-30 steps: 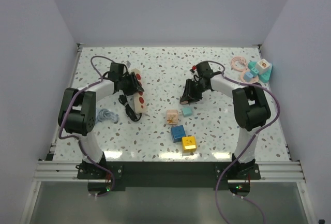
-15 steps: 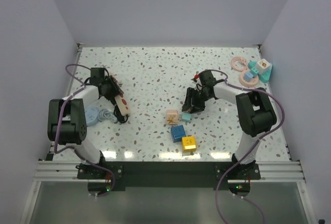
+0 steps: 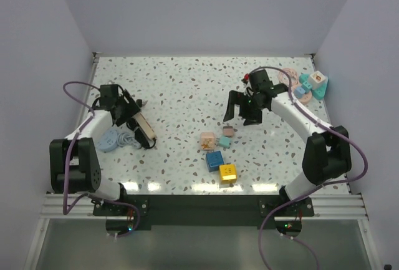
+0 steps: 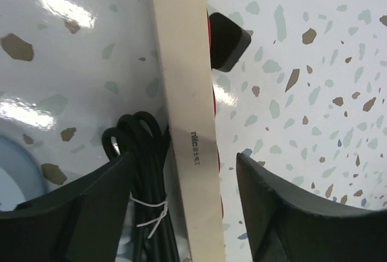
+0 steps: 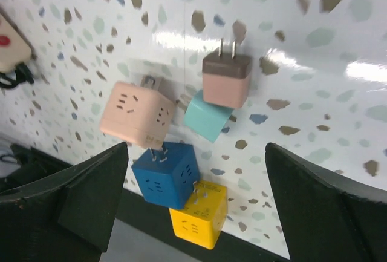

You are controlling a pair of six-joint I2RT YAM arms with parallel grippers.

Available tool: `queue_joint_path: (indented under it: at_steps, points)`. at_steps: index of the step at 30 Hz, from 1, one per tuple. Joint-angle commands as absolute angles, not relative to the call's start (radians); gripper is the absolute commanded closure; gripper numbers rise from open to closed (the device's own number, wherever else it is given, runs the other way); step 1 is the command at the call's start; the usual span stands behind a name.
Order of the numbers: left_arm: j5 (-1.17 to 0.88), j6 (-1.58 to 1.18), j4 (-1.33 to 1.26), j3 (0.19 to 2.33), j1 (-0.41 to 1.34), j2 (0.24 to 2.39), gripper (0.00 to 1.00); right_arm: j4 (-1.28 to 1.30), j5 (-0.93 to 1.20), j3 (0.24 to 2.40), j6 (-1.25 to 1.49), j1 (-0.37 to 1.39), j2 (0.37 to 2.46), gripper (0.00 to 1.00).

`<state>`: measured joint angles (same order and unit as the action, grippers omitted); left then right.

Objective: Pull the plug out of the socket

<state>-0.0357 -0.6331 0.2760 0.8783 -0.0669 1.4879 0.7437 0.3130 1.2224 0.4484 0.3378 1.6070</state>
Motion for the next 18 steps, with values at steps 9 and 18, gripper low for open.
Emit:
queue_joint_path:
  at_steps: [9, 18]
  points:
    - [-0.108, -0.635, 0.275, 0.894, -0.083, 1.376, 0.05, 0.858, -0.041, 1.607, 0.544, 0.043, 1.673, 0.01]
    - [-0.487, -0.56, 0.14, 0.89, -0.066, 1.427, 0.01, 0.839, -0.379, 1.868, 0.623, -0.104, 1.876, 0.01]
